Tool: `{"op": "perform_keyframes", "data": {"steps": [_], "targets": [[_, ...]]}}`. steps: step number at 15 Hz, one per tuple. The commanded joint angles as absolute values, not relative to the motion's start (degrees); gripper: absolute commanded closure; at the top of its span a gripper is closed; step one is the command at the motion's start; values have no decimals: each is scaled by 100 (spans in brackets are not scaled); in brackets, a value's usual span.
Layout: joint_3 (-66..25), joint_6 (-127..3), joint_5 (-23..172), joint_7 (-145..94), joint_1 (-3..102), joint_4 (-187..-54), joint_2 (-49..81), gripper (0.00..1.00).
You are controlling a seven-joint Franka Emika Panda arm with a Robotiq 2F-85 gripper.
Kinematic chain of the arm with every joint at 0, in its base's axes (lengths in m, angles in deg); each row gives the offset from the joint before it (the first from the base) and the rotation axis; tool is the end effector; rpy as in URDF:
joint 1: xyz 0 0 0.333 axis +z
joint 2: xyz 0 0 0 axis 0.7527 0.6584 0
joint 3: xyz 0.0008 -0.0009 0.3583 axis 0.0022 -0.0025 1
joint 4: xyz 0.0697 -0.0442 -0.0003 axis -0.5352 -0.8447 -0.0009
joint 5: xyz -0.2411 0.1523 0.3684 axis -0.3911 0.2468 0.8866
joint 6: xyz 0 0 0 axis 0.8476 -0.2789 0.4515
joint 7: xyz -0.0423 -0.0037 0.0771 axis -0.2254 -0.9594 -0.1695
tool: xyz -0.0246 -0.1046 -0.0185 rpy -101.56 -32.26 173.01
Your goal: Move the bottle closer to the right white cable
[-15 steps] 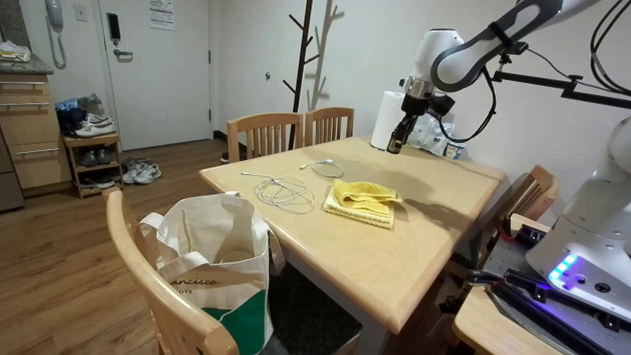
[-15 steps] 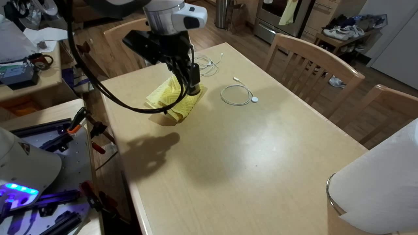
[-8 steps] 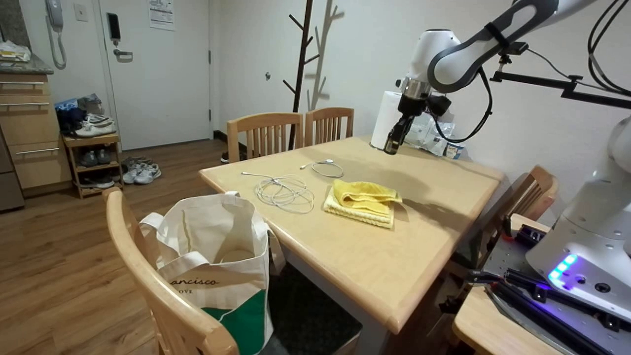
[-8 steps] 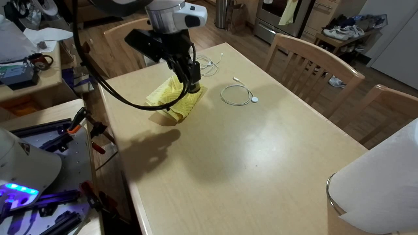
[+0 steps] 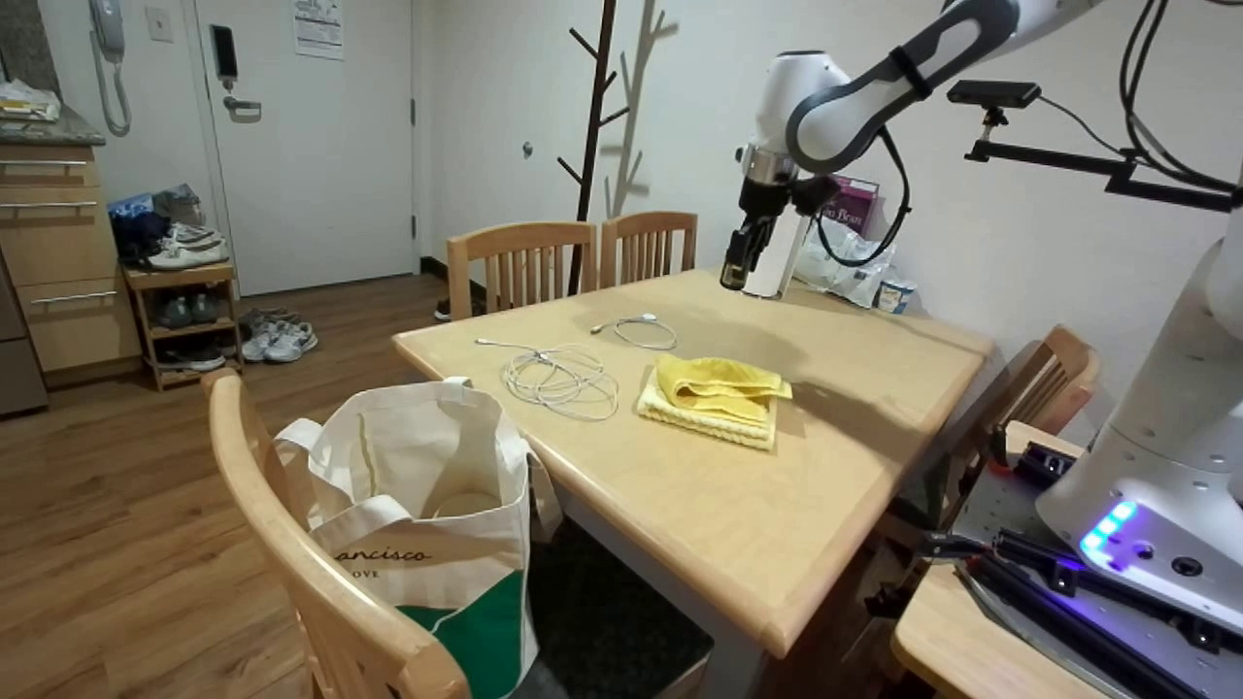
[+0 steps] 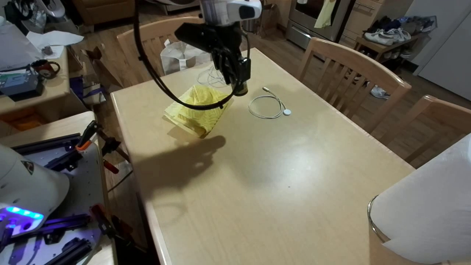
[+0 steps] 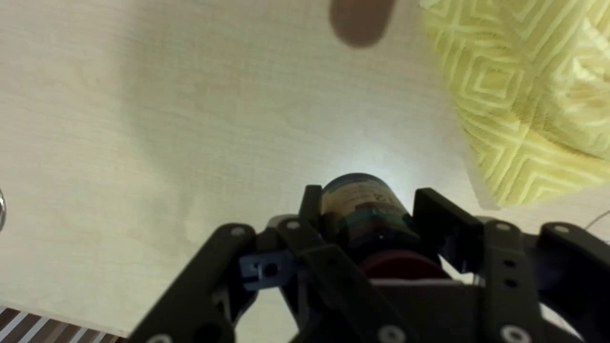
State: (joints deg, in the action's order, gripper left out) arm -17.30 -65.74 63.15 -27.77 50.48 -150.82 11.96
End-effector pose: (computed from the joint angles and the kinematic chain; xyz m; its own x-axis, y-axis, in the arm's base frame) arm 0.6314 0.0074 0.2944 0.9859 0.1614 0.0442 0.1515 -0.9729 0.1746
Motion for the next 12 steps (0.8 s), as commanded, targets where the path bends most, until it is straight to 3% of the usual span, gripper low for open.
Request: {"op": "perform_keyframes", "data": {"steps": [1,6,12], "targets": [[-1855,-5658,6013,-2205,5277,-13597,2484,72],[-1842,-4849,6491,-2537,5190,-12073,3911,72],[-1660,-5214,7237,-3059,4689,-11700,4543,72]]}}
